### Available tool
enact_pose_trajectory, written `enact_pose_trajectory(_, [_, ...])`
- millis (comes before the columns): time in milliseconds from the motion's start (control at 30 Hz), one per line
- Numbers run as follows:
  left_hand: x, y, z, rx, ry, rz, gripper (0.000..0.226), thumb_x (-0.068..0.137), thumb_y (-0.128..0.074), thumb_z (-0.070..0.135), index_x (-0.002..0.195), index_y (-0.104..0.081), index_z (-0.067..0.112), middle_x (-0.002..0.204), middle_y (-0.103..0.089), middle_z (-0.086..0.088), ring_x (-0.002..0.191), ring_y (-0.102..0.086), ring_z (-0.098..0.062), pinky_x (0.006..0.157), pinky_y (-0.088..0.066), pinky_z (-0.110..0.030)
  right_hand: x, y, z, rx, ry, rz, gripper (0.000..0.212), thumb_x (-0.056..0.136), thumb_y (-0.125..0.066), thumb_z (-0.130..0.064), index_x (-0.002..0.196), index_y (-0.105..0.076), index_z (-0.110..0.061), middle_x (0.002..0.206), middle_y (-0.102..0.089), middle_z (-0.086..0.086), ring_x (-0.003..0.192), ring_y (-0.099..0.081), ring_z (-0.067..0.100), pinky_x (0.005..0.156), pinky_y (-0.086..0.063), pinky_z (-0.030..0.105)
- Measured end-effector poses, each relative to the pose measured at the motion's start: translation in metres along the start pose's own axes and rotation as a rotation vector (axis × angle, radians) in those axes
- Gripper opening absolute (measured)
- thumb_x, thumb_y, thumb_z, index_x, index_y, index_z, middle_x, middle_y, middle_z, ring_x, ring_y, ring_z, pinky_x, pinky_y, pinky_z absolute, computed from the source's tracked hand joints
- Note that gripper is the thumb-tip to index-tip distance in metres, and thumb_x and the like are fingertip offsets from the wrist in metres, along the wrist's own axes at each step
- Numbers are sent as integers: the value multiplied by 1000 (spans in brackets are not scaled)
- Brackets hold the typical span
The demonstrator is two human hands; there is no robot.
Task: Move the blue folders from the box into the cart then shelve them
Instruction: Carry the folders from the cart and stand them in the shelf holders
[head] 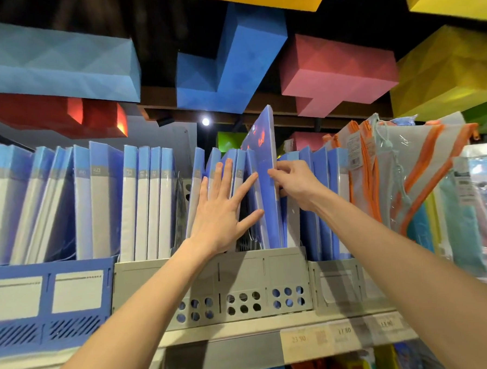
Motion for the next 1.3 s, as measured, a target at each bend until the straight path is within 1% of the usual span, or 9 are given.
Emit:
enact_pose_trajectory(200, [-1, 1, 0, -3, -6, 7, 77, 94, -30, 76, 156, 7, 48, 165, 25, -2, 151, 27, -21, 125, 5, -50, -42, -10, 2, 105, -19, -135, 30, 96, -65, -15, 124, -62, -6, 90, -64, -3, 89, -63, 14, 78, -58, 34])
enact_pose_trajectory(333, [0, 0, -1, 17, -2, 9, 79, 94, -30, 78, 156, 8, 48, 165, 25, -2, 151, 27, -21, 124, 6, -48, -60, -6, 18, 85, -73, -301, 12, 92, -70, -16, 101, -66, -24, 92, -63, -12, 93, -67, 12, 86, -60, 36])
enact_pose_trajectory(500, [0, 0, -2, 7, -13, 19, 77, 94, -28, 78, 156, 6, 48, 166, 22, -1, 152, 24, -20, 125, 1, -50, -70, -7, 36, 120, -115, -359, 10, 100, -58, -27, 107, -66, -24, 103, -62, -14, 98, -64, 8, 83, -57, 26])
enact_pose_trajectory(667, [0, 2, 0, 8, -5, 4, 77, 94, -30, 78, 156, 6, 49, 166, 23, -1, 152, 26, -20, 124, 5, -49, -70, -7, 44, 136, -141, -234, 32, 95, -67, -23, 125, -66, -13, 103, -68, -6, 96, -69, 12, 70, -59, 22])
enact_pose_trajectory(767, [0, 4, 3, 0, 21, -40, 78, 94, -33, 76, 156, 7, 50, 165, 26, 0, 150, 29, -20, 123, 9, -48, -72, -3, 45, 82, -151, -5, 18, 88, -75, -20, 103, -75, -9, 101, -71, 7, 84, -73, 17, 69, -63, 29])
enact_pose_trajectory(867, [0, 7, 8, -95, 43, -82, 78, 94, -41, 71, 157, 0, 49, 166, 23, 0, 151, 27, -20, 124, 10, -46, -78, 4, 33, -155, -9, 169, 7, 86, -76, -16, 80, -72, -14, 82, -67, 1, 76, -68, 11, 71, -61, 27])
enact_pose_trajectory(1067, [-24, 33, 0, -213, 27, -54, 71, 97, -60, 44, 157, -25, 38, 168, -9, 0, 156, 4, -16, 127, -9, -43, -91, 4, 23, -259, 105, 198, 12, 92, -69, -18, 101, -71, -10, 91, -67, 0, 87, -55, 4, 71, -37, 5])
enact_pose_trajectory(1167, [-36, 49, -1, -237, 42, -1, 63, 96, -65, 31, 153, -39, 32, 162, -32, -3, 154, -18, -19, 124, -21, -41, -98, -1, 19, -228, 170, 242, 17, 92, -68, -17, 109, -70, -12, 97, -66, 0, 91, -60, 10, 78, -45, 14])
enact_pose_trajectory(1300, [-51, 81, -12, -376, 219, 152, 39, 96, -64, 23, 134, -56, 25, 109, -75, 1, 94, -73, -16, 93, -57, -43, -112, -22, -4, -77, 286, 246, 10, 93, -67, -20, 101, -69, -15, 94, -68, -1, 85, -62, 8, 72, -45, 11])
Point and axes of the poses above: each hand's wrist, its own x-axis towards the middle knuckle, its own y-axis out of the back of the hand, z = x × y, the point moved 5 cm from there along x, towards the middle knuckle
